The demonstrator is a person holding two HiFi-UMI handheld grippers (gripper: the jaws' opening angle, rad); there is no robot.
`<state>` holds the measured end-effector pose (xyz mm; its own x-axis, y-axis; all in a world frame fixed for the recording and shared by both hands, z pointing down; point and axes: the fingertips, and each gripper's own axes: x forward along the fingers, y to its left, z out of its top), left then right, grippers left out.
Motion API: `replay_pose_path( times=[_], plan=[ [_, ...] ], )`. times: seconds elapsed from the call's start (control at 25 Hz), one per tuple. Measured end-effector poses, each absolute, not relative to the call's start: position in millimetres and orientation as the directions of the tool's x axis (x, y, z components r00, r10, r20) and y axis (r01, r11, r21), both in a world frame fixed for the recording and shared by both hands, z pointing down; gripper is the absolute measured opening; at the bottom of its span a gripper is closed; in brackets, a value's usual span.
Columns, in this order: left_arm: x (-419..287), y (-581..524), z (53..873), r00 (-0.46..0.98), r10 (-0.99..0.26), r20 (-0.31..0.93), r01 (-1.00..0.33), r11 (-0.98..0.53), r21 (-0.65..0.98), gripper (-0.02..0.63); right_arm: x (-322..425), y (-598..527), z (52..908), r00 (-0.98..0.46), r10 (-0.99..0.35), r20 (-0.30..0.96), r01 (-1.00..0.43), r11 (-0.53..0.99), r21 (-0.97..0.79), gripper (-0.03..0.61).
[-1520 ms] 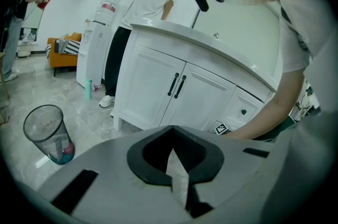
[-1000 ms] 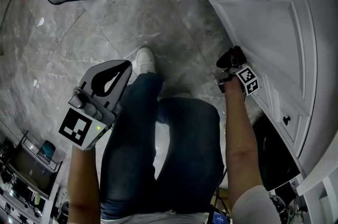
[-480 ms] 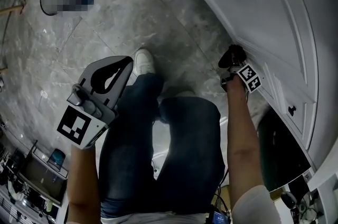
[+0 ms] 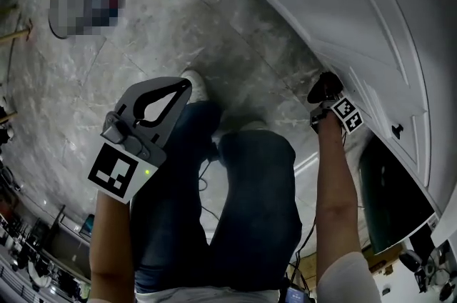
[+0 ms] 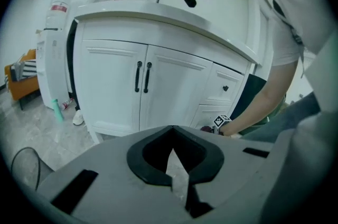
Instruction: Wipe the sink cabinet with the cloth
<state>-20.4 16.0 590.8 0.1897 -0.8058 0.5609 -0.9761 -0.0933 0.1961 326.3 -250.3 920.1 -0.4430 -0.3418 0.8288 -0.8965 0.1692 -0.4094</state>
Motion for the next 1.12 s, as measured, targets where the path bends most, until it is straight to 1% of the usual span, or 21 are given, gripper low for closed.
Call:
replay_pose_path(
  times=[0.16,0.28,0.44,0.72,0.92,1.12],
  plan=[
    [-2.2,-8.8,583.0,0.267,-0.79,0.552,-0.963,-0.243,0.118,0.011,365.0,-254.5,918.3,-0.399,-0.362,0.843,-0.917,0.135,-0.376,0.11],
    [11.9,-23.2,575.0,0.319,-0.788,0.527,-0.947,-0.293,0.134,0.011,398.5,-255.9,916.0,-0.353,-0.385,0.853,-0.933,0.077,-0.351,0.11],
    [30.6,-33.6,569.5,0.375,-0.779,0.503,-0.926,-0.332,0.178,0.011,438.5,-259.2,908.7,-0.31,-0.424,0.851,-0.942,0.014,-0.336,0.11],
    [49.1,-41.8,567.0,0.428,-0.755,0.497,-0.902,-0.39,0.185,0.011,486.5,-262.8,888.7,-0.262,-0.491,0.831,-0.938,-0.071,-0.338,0.109],
    [62.1,-42.0,558.0,0.445,-0.749,0.49,-0.894,-0.404,0.193,0.011,492.1,-264.7,864.3,-0.301,-0.502,0.811,-0.92,-0.072,-0.386,0.106],
    [76.9,-36.7,536.0,0.456,-0.755,0.47,-0.89,-0.395,0.228,0.011,488.2,-263.1,824.5,-0.332,-0.512,0.792,-0.881,-0.131,-0.454,0.103]
  ],
)
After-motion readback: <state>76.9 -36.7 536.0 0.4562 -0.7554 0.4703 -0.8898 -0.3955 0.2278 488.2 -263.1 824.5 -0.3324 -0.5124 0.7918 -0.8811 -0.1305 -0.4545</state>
